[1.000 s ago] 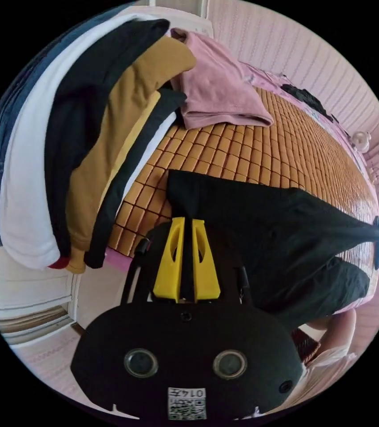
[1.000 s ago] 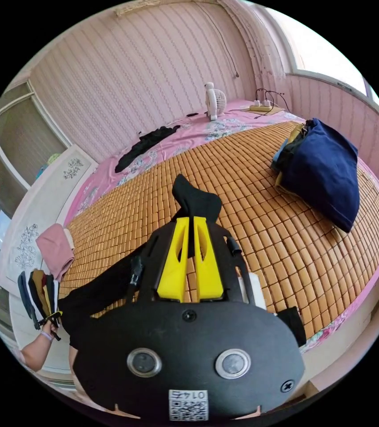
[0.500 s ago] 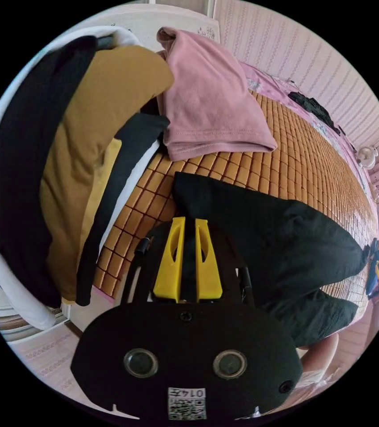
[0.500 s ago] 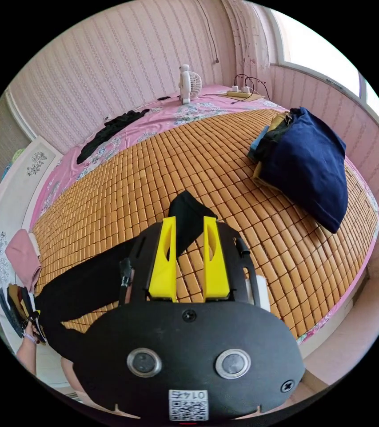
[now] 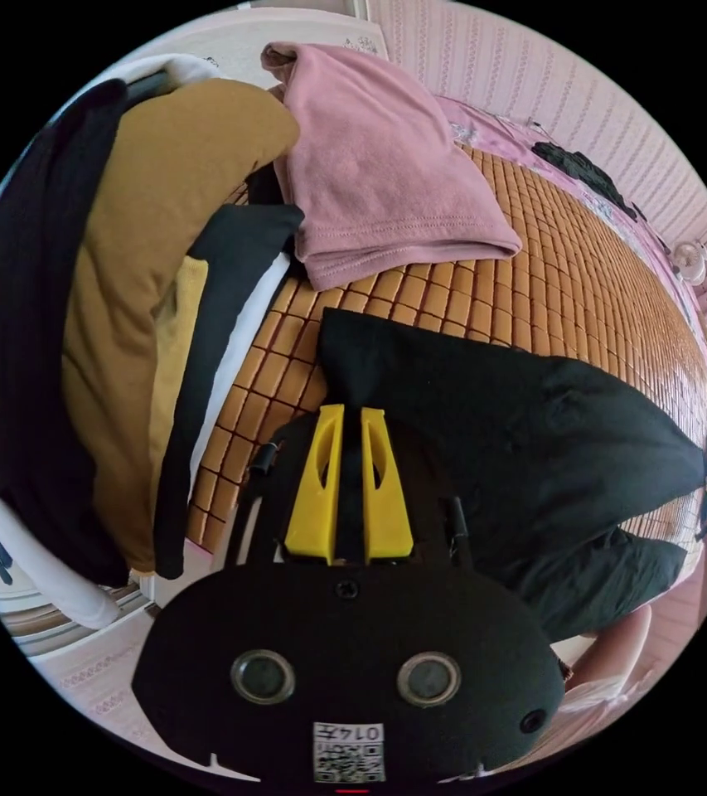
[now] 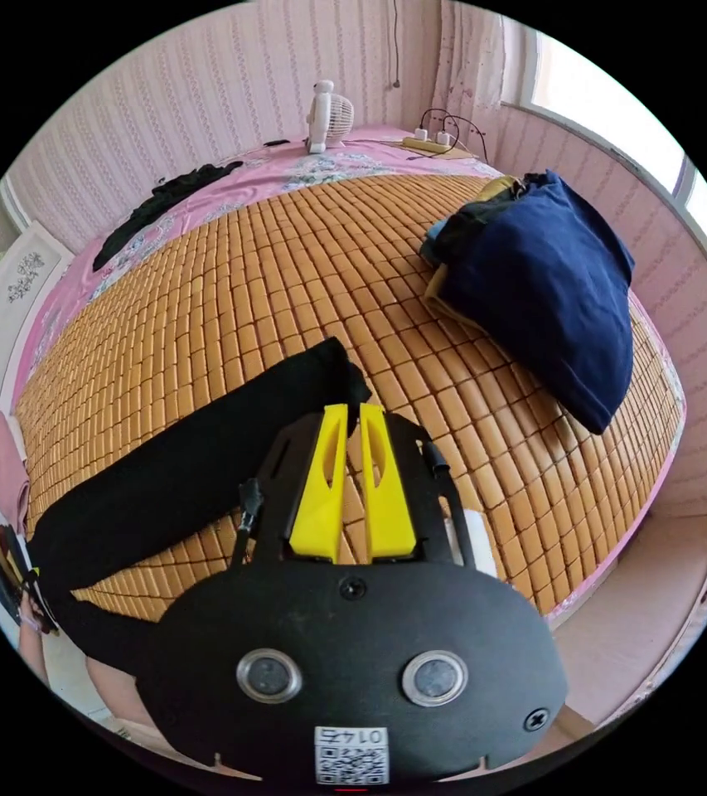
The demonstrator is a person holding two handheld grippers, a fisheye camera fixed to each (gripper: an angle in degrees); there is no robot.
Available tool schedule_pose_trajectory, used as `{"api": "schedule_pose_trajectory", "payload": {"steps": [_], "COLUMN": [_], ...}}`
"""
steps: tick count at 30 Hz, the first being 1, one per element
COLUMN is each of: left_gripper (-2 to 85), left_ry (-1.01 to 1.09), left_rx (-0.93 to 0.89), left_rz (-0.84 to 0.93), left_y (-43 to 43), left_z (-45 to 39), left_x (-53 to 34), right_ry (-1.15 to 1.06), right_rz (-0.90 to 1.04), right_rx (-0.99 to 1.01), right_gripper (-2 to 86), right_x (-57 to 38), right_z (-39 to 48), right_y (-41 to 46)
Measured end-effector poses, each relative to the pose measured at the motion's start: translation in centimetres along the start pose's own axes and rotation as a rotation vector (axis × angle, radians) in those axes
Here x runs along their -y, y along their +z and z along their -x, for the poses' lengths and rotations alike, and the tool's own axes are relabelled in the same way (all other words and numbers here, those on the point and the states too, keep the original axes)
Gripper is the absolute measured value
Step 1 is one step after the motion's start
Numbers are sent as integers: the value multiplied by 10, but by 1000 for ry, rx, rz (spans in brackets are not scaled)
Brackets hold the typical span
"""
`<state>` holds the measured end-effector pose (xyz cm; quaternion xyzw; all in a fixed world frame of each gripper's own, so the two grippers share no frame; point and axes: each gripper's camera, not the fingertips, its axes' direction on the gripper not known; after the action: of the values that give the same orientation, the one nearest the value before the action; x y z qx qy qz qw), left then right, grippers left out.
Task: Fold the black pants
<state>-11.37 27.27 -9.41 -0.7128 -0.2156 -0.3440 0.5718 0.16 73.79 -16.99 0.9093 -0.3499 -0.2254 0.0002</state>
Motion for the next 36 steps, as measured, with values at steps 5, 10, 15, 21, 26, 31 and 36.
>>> {"api": "schedule_pose_trajectory", "payload": {"steps": [5,10,15,21,26,31,36], "left_gripper": [38,40,50,44,46,46,44], "left_ry": [-149,-174,-67,-51,-87,-127,-147], "left_rx": [-50,-308,-373,-429,-452,-518,-524], "left_rz": [-48,-210,-75,-46,-97,-127,-168], "left_y": [-13,-54,-49,-57,-71,-76,-79], "left_z": [21,50,49,60,88,120,148], "left_x": [-21,-88,-162,-220,-243,-272,-304], "right_ry": [38,119,205,190,141,105,-33], "right_rz": [-73,-91,3,-22,8,-97,-206], "right_rx": [-54,47,163,330,132,32,-110], "right_gripper": [67,87,80,24,50,56,50], "right_x": [-59,-147,-217,-214,-228,-268,-322], "right_z": [-56,-110,-126,-128,-141,-141,-106], "right_y": [-39,-71,-43,-55,-70,-89,-112]}}
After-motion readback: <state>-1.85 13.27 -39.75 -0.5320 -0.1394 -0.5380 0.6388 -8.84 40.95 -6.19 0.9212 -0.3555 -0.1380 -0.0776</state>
